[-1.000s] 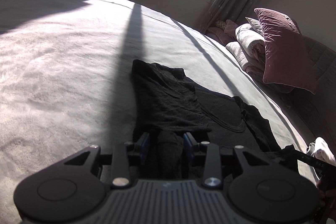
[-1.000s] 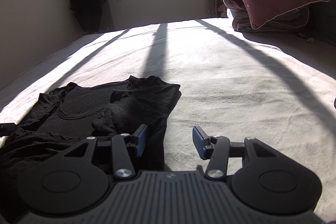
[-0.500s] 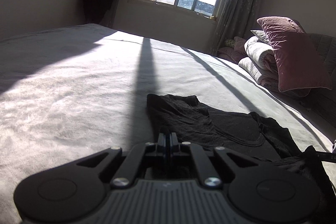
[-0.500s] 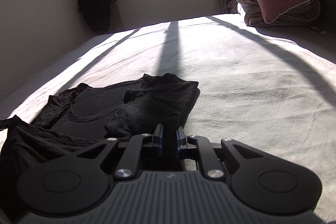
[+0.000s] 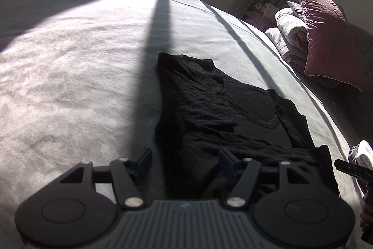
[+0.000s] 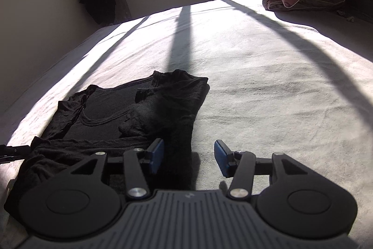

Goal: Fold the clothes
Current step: 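Lower the hem onto the shirt near the collar and open both grippers, then close both grippers on the new folded edge of the shirt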

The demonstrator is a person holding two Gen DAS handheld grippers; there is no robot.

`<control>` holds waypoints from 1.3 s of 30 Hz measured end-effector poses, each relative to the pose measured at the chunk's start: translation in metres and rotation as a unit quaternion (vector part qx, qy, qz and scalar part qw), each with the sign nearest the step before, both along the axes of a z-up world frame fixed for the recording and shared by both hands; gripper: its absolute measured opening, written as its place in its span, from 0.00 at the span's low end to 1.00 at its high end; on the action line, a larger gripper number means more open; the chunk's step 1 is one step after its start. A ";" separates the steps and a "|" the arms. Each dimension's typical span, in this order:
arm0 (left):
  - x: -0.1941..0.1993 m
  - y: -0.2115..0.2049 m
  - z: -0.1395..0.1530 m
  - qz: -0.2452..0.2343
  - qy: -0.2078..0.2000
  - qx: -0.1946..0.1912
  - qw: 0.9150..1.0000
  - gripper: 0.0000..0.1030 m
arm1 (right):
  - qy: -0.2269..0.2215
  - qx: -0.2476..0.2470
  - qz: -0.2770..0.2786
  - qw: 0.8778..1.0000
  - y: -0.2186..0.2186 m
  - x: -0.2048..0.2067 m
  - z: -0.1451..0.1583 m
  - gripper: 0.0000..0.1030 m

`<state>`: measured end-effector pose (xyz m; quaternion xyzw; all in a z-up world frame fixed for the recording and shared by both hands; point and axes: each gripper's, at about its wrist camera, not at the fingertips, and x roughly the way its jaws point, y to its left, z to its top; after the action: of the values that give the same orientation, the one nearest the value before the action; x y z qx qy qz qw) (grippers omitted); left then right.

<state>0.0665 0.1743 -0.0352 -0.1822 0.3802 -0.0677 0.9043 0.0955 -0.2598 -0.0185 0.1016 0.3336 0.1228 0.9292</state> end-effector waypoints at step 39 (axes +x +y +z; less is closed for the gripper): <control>-0.107 -0.007 -0.007 -0.104 0.054 0.047 0.992 0.10 | 0.117 0.062 -0.007 0.991 -0.018 -0.072 -0.018 0.06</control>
<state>-0.0406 0.1668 -0.0422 -0.1022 0.4481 -0.1332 0.8781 0.0238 -0.2781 -0.0368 0.1747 0.4310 0.1243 0.8765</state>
